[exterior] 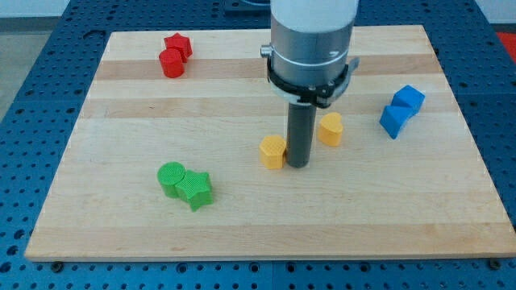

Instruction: Move yellow heart closer to the blue triangle

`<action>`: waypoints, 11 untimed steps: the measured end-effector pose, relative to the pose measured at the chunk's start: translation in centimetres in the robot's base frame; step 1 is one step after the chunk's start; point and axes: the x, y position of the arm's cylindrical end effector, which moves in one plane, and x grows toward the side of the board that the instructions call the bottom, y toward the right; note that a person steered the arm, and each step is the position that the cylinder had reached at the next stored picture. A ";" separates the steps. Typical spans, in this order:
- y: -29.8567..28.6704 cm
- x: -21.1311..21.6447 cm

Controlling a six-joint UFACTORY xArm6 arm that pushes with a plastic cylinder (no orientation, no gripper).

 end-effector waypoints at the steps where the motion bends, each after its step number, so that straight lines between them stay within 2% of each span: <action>1: 0.0 -2.3; 2: 0.0 -2.9; 3: 0.3 -6.0; 4: 0.3 -6.0; 6: 4.4 -2.8; 11: 9.6 -2.5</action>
